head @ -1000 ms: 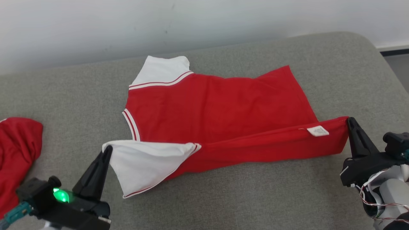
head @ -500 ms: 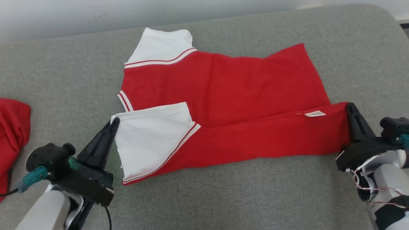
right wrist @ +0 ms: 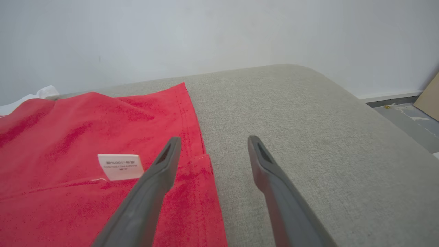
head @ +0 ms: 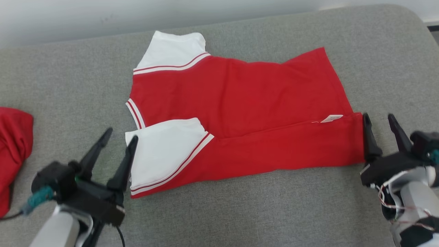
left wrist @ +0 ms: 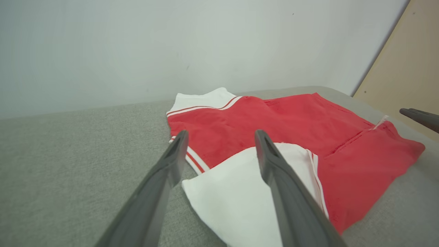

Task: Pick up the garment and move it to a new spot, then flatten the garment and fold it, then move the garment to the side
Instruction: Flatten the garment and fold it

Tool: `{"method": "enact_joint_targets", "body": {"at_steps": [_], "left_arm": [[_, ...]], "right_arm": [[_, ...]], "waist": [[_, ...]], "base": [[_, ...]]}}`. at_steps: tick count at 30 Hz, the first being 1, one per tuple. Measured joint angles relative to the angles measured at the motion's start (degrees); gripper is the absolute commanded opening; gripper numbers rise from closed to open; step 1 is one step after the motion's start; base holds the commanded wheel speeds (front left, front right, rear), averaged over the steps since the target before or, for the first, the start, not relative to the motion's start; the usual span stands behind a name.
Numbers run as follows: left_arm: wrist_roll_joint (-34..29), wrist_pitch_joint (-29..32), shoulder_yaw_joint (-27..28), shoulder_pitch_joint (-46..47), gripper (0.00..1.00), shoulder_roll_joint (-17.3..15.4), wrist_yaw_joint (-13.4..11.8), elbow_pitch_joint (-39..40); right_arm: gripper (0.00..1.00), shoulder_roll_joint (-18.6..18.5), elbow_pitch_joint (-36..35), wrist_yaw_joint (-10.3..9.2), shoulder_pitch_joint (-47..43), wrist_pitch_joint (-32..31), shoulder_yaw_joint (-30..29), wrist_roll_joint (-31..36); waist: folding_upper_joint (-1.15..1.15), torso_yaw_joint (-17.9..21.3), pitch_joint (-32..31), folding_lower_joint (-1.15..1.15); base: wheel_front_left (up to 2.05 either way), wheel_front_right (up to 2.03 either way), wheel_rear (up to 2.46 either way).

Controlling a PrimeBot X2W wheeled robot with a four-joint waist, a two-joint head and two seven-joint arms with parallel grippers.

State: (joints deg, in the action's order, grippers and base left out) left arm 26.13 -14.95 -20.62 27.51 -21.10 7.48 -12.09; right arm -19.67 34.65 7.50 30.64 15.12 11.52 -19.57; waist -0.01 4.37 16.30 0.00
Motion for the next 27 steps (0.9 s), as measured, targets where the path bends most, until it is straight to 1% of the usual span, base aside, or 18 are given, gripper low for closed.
{"method": "enact_joint_targets", "body": {"at_steps": [3,4,6,9,11,15,18,25,26,27], "left_arm": [[0.25,0.00,1.10,-3.03,1.00,0.54,0.00,1.22],[1.00,0.00,1.40,-6.14,1.00,0.94,0.00,1.91],[2.60,0.30,0.94,-8.77,1.00,1.19,0.00,2.19],[3.86,2.82,0.13,-10.90,1.00,1.14,-0.01,2.69],[5.20,5.15,0.15,-11.50,1.00,1.20,-0.55,2.46],[7.25,10.44,-0.43,-12.46,1.00,1.15,-1.34,1.47],[8.90,13.17,-0.82,-12.96,1.00,1.56,-1.36,2.12],[10.37,15.34,-1.14,-13.60,1.00,1.36,-1.51,3.41],[10.56,15.58,-1.43,-13.60,0.80,1.24,-1.46,3.50],[10.60,15.66,-1.55,-13.60,0.47,1.20,-1.45,3.68]], "right_arm": [[1.00,0.07,-1.03,0.00,-2.33,-0.01,-1.40,0.22],[1.00,0.00,-1.87,0.00,-4.65,0.00,-2.34,0.31],[1.00,-0.01,-2.48,0.00,-6.51,-0.01,-3.33,0.29],[1.00,-0.07,-3.16,0.00,-8.81,0.00,-3.86,0.26],[1.00,-0.10,-3.26,0.00,-9.54,0.00,-3.89,0.16],[1.00,-0.02,-2.03,0.00,-9.96,-0.01,-1.65,-1.02],[1.00,-0.18,-0.83,0.00,-9.81,0.00,0.75,-2.98],[1.00,-0.47,1.29,0.00,-7.58,0.00,4.89,-6.28],[1.00,-0.47,1.72,0.00,-7.37,0.00,5.48,-6.98],[1.00,-0.47,2.36,0.00,-7.09,-0.01,5.80,-7.68]], "waist": [[0.00,-0.02,-0.81,0.01],[0.00,-0.08,-1.71,0.01],[0.00,-0.19,-2.65,0.01],[0.00,-0.42,-4.09,0.01],[0.00,-0.54,-4.95,0.01],[0.00,-0.38,-6.21,0.01],[0.01,0.11,-6.48,0.01],[0.00,0.40,-5.78,0.01],[0.00,0.38,-5.60,0.01],[0.00,0.33,-5.42,0.01]], "base": [[0.00,0.00,0.00],[0.00,0.00,0.00],[0.00,0.00,0.00],[0.00,0.00,0.00],[0.00,0.00,0.00],[0.00,0.00,0.00],[0.00,0.00,0.00],[0.00,0.00,0.00],[0.00,0.00,0.00],[0.00,0.00,0.00]]}}
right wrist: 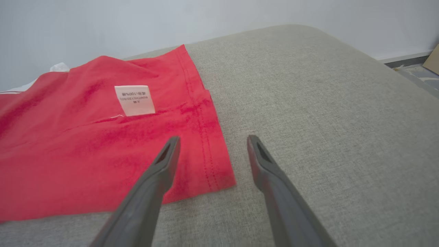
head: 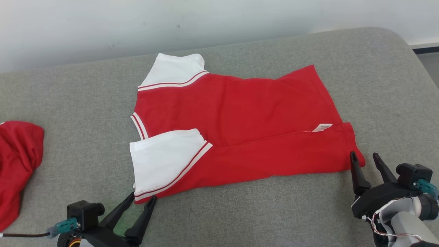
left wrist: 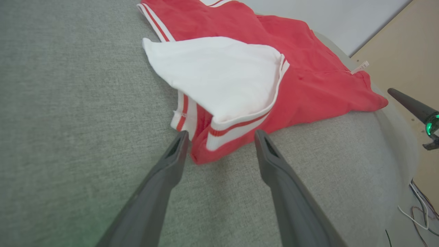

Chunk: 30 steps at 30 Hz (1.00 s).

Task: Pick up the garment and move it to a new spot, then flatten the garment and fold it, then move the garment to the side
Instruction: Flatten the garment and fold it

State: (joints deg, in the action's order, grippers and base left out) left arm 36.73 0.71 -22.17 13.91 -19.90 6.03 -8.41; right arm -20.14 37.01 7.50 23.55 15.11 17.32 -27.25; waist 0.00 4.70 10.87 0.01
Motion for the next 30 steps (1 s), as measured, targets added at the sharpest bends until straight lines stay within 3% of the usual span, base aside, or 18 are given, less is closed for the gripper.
{"method": "enact_joint_targets", "body": {"at_steps": [1,6,8,9,11,18,30], "left_arm": [[0.12,0.02,-0.05,0.01,0.31,-0.04,0.01,0.27],[0.76,0.83,-0.40,-0.09,0.03,-0.59,0.22,1.42],[0.82,1.09,-0.68,-0.18,0.00,-0.80,0.37,1.75],[0.82,1.30,-0.88,-0.19,0.00,-0.93,0.42,1.88],[0.82,1.53,-1.25,-0.21,0.00,-1.16,0.45,2.13],[1.60,2.99,-2.75,-1.41,0.00,-2.63,0.75,4.05],[3.08,5.34,-4.14,-8.49,0.00,-5.71,-0.01,9.67]], "right_arm": [[1.00,0.03,0.81,0.00,0.44,0.00,0.41,-0.80],[1.00,0.04,5.52,0.00,3.12,0.01,3.65,-4.36],[1.00,-0.07,7.93,0.00,4.28,0.01,5.22,-5.52],[0.91,-0.08,8.91,0.00,4.73,0.01,6.16,-6.34],[0.00,-0.10,10.18,0.00,5.26,0.02,8.26,-7.86],[0.00,-2.87,9.69,0.01,5.04,0.01,12.93,-12.84],[0.00,-11.01,3.90,0.02,-1.99,-0.04,20.84,-25.57]], "waist": [[0.00,-0.06,0.17,0.00],[0.00,-0.45,0.89,-0.01],[0.00,-0.70,1.08,-0.01],[0.00,-0.84,1.13,-0.01],[0.00,-1.19,1.16,-0.01],[0.00,-1.71,0.11,-0.01],[0.00,-1.99,-3.05,0.00]], "base": [[0.00,0.00,0.00],[0.00,0.00,0.00],[0.00,0.00,0.00],[0.00,0.00,0.00],[0.00,0.00,0.00],[0.00,0.00,0.00],[0.00,0.00,0.00]]}}
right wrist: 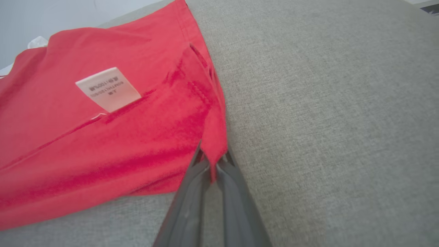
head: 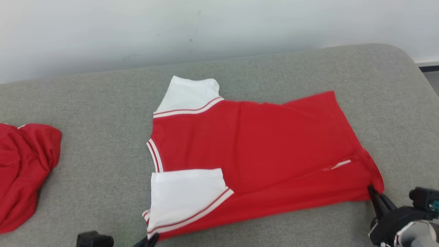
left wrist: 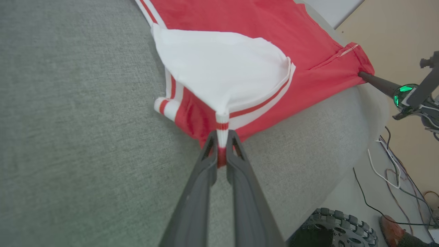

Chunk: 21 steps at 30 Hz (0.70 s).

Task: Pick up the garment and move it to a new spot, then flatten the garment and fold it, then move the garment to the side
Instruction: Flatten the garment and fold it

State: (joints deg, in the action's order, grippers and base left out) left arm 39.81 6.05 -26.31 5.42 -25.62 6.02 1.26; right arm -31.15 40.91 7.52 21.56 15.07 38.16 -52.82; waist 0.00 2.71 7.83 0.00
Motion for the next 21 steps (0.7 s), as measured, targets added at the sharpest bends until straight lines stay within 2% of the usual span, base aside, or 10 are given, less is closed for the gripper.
{"method": "enact_joint_targets", "body": {"at_steps": [7,14,16,18,19,20,21], "left_arm": [[-0.41,-1.41,-1.67,-3.49,0.00,0.32,-0.53,1.22],[-1.16,-1.58,-2.71,-4.75,0.00,0.29,-0.67,1.38],[-1.74,-1.68,-2.88,-4.87,0.10,0.25,-1.09,1.18],[-2.21,-2.16,-2.94,-4.88,0.31,0.33,-1.32,0.88],[-2.23,-2.19,-2.94,-4.90,0.43,0.36,-1.60,0.63],[-2.38,-2.59,-2.94,-4.94,0.64,0.45,-1.70,0.43],[-2.44,-2.97,-2.90,-5.00,0.99,0.76,-2.08,0.34]], "right_arm": [[0.00,-3.37,-3.11,0.00,-3.71,-0.42,3.47,-7.66],[0.00,-5.73,-5.16,0.00,-4.75,-0.36,5.86,-10.54],[0.00,-6.05,-5.46,0.00,-4.76,-0.34,6.25,-10.79],[0.36,-6.20,-5.60,0.00,-4.86,-0.32,6.53,-10.81],[0.94,-6.33,-5.58,0.00,-5.04,-0.24,6.68,-10.83],[1.00,-6.52,-5.55,0.00,-5.34,-0.23,6.83,-10.85],[1.00,-6.70,-5.41,0.00,-5.67,-0.23,6.89,-10.77]], "waist": [[0.00,-0.34,-1.06,0.00],[0.00,-0.36,-1.27,0.00],[0.00,-0.30,-1.22,0.00],[0.00,-0.25,-1.26,0.00],[0.00,-0.24,-1.33,0.00],[0.00,-0.23,-1.43,0.00],[0.00,-0.23,-1.55,0.00]], "base": [[0.00,0.00,0.00],[0.00,0.00,0.00],[0.00,0.00,0.00],[0.00,0.00,0.00],[0.00,0.00,0.00],[0.00,0.00,0.00],[0.00,0.00,0.00]]}}
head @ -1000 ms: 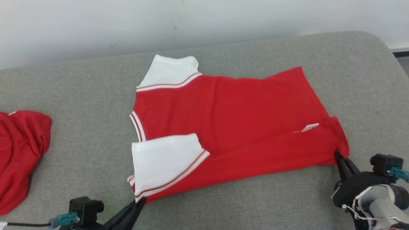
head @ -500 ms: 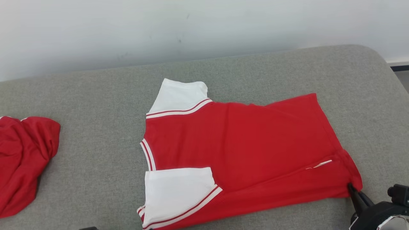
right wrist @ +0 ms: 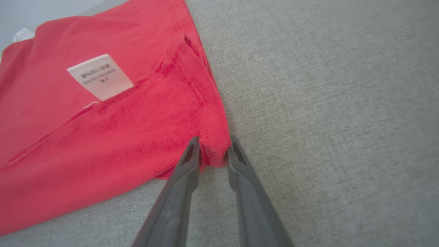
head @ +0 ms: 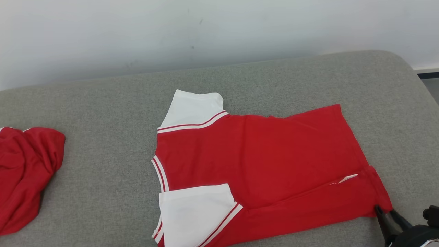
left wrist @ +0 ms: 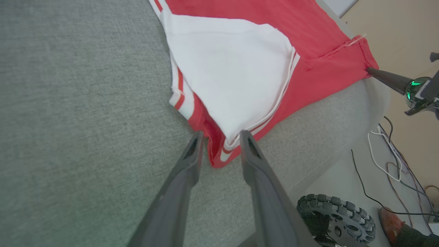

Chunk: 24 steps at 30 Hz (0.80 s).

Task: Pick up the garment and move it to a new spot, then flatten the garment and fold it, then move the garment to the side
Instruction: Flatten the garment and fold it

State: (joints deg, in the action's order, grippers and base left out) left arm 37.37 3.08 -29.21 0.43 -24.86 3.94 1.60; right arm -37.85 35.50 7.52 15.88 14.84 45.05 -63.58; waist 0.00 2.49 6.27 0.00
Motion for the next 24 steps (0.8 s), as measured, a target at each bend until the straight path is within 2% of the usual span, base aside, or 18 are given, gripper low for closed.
{"method": "enact_joint_targets", "body": {"at_steps": [5,10,13,14,15,16,17,21,24], "left_arm": [[0.00,-0.79,-0.02,-0.46,1.00,0.91,-1.05,-0.74],[0.53,-3.50,2.27,-0.84,1.00,1.97,-3.13,0.25],[1.55,-4.97,4.33,-0.43,1.00,2.46,-4.24,0.67],[1.55,-4.97,4.33,-0.43,1.00,2.46,-4.24,0.67],[1.94,-5.10,5.15,0.99,1.00,2.67,-4.55,0.77],[1.94,-5.10,5.15,0.99,1.00,2.67,-4.55,0.77],[1.94,-4.20,6.08,3.98,1.00,2.30,-4.56,0.68],[1.93,-1.22,8.01,13.01,1.00,1.44,-5.05,-1.08],[3.50,3.46,8.73,21.14,1.00,1.26,-4.43,-4.09]], "right_arm": [[1.00,-1.58,-0.63,0.00,-0.14,0.10,-1.41,3.64],[1.00,-1.80,-4.44,0.00,0.02,0.14,-10.31,14.29],[1.00,0.32,-8.18,0.00,-0.30,0.14,-17.41,21.14],[1.00,0.32,-8.18,0.00,-0.30,0.14,-17.41,21.14],[1.00,2.41,-10.82,0.00,-1.26,0.19,-21.11,24.86],[1.00,2.41,-10.82,0.00,-1.26,0.19,-21.11,24.86],[1.00,4.49,-12.82,0.00,-2.46,0.25,-23.56,27.99],[1.00,7.21,-15.46,0.00,-2.68,0.25,-25.92,32.15],[1.00,8.69,-16.16,0.00,-2.45,0.25,-26.57,33.39]], "waist": [[0.00,0.24,-0.91,0.00],[0.00,1.06,-1.64,0.00],[0.00,1.63,-1.99,0.00],[0.00,1.63,-1.99,0.00],[0.00,1.89,-2.10,0.00],[0.00,1.89,-2.10,0.00],[0.00,2.01,-1.88,0.00],[0.00,2.05,-0.50,-0.01],[0.00,2.16,1.14,-0.01]], "base": [[0.00,0.00,0.00],[0.00,0.00,0.00],[0.00,0.00,0.00],[0.00,0.00,0.00],[0.00,0.00,0.00],[0.00,0.00,0.00],[0.00,0.00,0.00],[0.00,0.00,0.00],[0.00,0.00,0.00]]}}
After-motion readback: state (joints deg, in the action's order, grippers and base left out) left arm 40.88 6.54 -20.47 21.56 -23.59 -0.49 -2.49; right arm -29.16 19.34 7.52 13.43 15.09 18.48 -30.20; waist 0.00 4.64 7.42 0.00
